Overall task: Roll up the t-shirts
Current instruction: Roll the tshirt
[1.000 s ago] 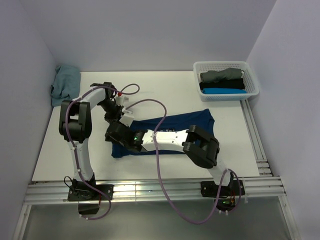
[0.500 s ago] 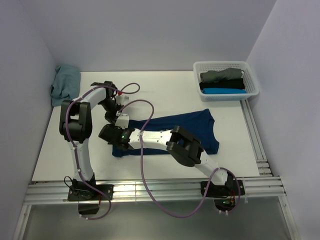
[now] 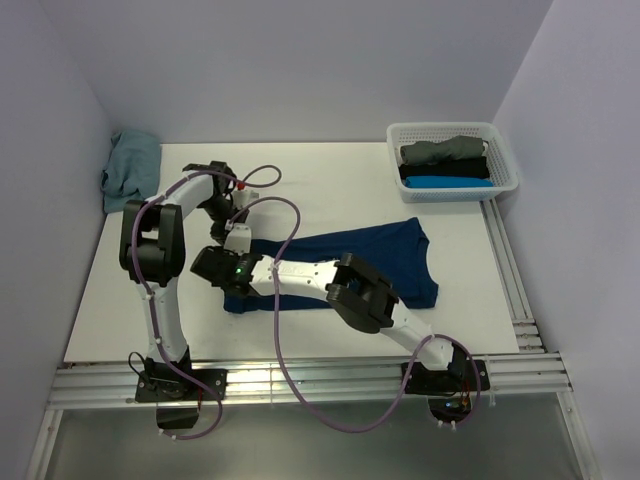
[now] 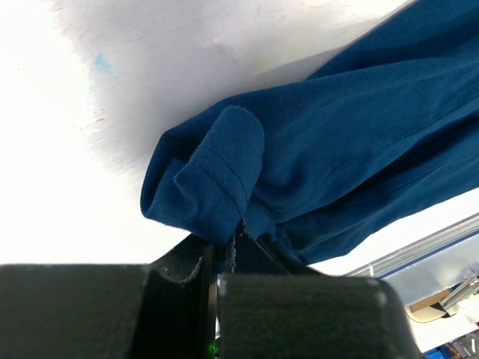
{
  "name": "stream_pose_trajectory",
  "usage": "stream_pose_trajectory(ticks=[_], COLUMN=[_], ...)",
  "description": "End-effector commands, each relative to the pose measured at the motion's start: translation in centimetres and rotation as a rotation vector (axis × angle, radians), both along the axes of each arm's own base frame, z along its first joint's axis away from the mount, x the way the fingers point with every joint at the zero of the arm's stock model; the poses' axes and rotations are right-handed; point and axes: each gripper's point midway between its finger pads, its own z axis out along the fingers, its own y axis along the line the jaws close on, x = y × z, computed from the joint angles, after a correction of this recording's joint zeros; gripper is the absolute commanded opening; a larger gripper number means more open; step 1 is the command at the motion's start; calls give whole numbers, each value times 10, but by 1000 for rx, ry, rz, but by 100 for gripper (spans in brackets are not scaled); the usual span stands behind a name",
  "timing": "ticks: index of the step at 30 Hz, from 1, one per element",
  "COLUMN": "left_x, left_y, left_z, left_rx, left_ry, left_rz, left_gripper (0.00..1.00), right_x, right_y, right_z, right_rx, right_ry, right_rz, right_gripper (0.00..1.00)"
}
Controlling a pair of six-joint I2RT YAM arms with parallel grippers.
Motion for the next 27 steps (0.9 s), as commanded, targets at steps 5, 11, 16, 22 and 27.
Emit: stream_pose_trajectory(ticks=[5, 11, 16, 22, 27], left_x=[11, 20, 40, 44, 23], left_y=[-5, -9, -20, -22, -16], left_z=[23, 36, 68, 100, 84], left_rx=[-7, -38, -142, -306, -407], left_ry=[-66, -105, -173, -208, -142], left_rz=[2, -9, -20, -41, -60], left_gripper=[1, 25, 55, 65, 66], right_x=[9, 5, 0, 6, 12], right_y=[-6, -1, -6, -30, -38], right_z=[-7, 3, 29, 41, 42], right_rx=[-2, 184, 475, 771, 942], right_ry=[17, 26, 50, 72, 121], right_rz=[-23, 23, 35, 15, 10], right_gripper=[28, 3, 0, 0, 0])
